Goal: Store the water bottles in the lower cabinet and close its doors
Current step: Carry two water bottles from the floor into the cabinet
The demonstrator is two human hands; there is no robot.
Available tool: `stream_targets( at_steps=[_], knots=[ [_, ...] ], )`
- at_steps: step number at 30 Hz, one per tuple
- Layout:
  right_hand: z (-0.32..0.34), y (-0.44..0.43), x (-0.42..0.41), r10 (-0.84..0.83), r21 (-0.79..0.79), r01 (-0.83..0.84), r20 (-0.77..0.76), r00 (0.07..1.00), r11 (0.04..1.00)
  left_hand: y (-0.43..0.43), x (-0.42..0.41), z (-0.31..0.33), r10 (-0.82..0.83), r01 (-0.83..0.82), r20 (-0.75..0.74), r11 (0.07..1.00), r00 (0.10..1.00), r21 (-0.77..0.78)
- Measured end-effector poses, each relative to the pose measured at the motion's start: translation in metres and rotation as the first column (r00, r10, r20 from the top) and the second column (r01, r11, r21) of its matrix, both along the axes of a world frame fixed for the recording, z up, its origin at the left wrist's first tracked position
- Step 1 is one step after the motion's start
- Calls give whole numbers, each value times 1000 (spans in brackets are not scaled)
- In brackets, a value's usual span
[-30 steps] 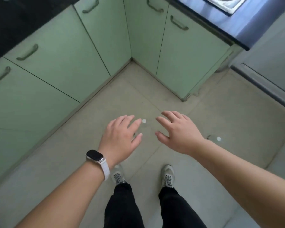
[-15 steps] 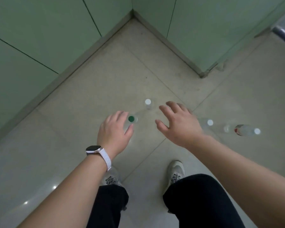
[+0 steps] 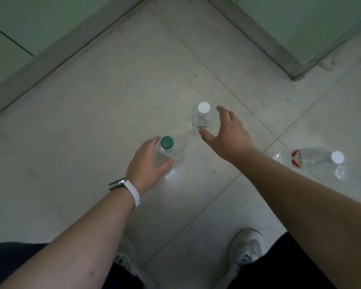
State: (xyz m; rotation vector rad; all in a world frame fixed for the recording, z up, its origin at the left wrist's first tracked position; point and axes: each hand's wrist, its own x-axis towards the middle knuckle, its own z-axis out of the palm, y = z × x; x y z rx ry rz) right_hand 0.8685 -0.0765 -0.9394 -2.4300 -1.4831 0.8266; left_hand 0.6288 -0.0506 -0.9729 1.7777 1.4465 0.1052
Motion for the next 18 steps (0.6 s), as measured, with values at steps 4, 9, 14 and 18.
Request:
stream_targets(
  at_steps=[4,9,14,18],
  knots=[
    [-36,13,-5,-93,78,112,-216,972,991,-2,3,-25,98,-97,63,995,993,-18],
    [-54,26,-6,-177,138,237,-348,921,962,-4,16,-29,214,-211,140,977,967,-34],
    [-64,34,-4,-155,135,207,-320,935,969,2,22,-32,238,-239,175,971,955,-14],
    [-59,32,-2,-149,150,191,-253,956,970,2,20,-26,274,-277,189,961,943,-12]
  ],
)
